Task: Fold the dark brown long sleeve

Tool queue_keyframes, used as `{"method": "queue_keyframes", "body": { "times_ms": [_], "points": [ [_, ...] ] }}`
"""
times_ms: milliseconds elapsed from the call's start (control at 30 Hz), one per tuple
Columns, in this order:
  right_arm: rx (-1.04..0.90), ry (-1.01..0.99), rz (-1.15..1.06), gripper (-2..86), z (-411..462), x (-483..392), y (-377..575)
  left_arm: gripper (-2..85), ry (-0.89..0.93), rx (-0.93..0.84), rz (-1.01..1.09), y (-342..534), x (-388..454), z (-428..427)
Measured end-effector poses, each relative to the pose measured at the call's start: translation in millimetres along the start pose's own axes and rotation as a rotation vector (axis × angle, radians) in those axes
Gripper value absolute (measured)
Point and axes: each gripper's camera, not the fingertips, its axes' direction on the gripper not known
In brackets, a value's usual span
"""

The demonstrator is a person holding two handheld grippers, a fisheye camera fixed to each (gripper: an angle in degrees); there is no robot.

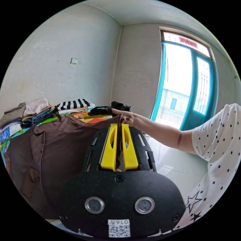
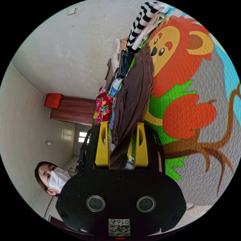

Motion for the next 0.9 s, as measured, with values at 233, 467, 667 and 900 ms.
{"method": "queue_keyframes", "body": {
  "times_ms": [233, 467, 667, 900],
  "points": [
    [0.009, 0.192, 0.021, 11.7, -9.6, -42.9, -160.3, -0.4, 0.093, -0.001, -0.002, -13.2, -32.8, -23.8],
    [0.03, 0.232, 0.014, 4.0, -29.5, -90.8, -312.0, -0.7, 0.144, 0.001, 0.022, -34.2, -71.1, -55.3],
    [-0.059, 0.302, -0.056, 1.9, -27.7, -165.0, -392.3, -0.8, 0.148, 0.052, -0.011, -51.5, -116.8, -104.0],
    [-0.029, 0.335, -0.057, 1.0, -77.2, -251.9, -438.5, -0.7, 0.299, 0.119, -0.143, -68.4, -177.8, -162.8]
  ]
}}
